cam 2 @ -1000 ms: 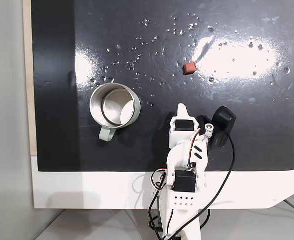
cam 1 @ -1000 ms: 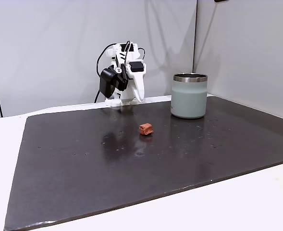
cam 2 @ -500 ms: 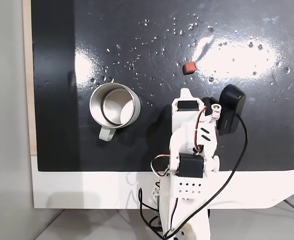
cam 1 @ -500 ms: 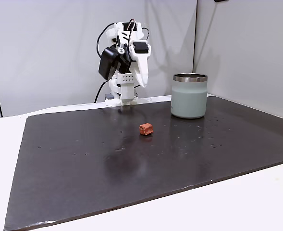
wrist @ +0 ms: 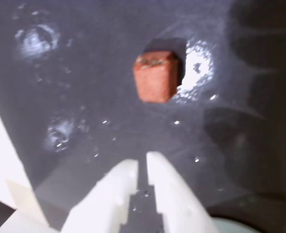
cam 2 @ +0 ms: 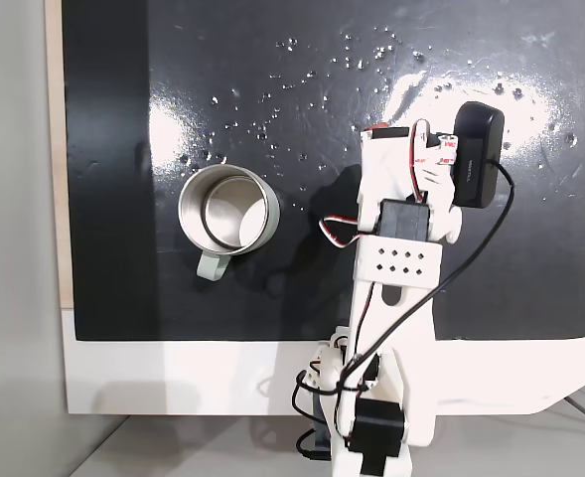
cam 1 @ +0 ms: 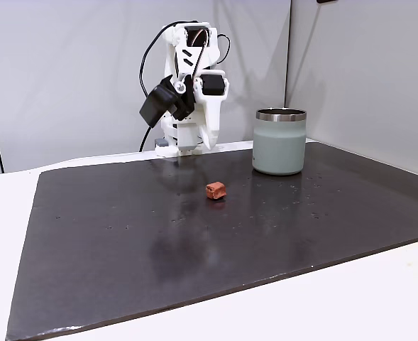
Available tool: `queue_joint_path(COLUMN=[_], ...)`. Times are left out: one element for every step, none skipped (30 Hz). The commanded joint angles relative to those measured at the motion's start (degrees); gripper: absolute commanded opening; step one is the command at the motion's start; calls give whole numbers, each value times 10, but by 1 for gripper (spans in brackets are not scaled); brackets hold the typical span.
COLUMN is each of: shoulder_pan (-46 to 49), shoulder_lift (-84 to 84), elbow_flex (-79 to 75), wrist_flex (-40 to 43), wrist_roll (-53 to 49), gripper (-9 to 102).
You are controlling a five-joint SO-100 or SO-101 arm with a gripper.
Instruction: Grasp a cube and put it in the cup.
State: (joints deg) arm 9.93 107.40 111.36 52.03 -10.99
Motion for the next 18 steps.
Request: queue_joint_path(shoulder_pan=[2,0,-2,-2,-2,-2,-2,-1,0,1,2,4,5,7,9,10,11,12], shoulder_lift=[-52,-72,-93,-113,-132,-148,-159,-167,-172,-173,-174,-174,-174,-174,-174,-174,-174,-175], elbow_flex=[-82,-99,-120,-138,-156,-171,-183,-191,-196,-199,-200,-200,-202,-204,-206,-210,-214,-219], wrist_flex=[38,55,74,92,108,120,129,134,137,139,139,139,139,140,140,142,145,149], wrist_roll=[-20,-27,-32,-34,-35,-36,-36,-36,-36,-37,-38,-39,-39,-39,-37,-36,-34,-31], gripper=[0,0,0,0,0,0,0,0,0,0,0,0,2,4,6,8,10,12])
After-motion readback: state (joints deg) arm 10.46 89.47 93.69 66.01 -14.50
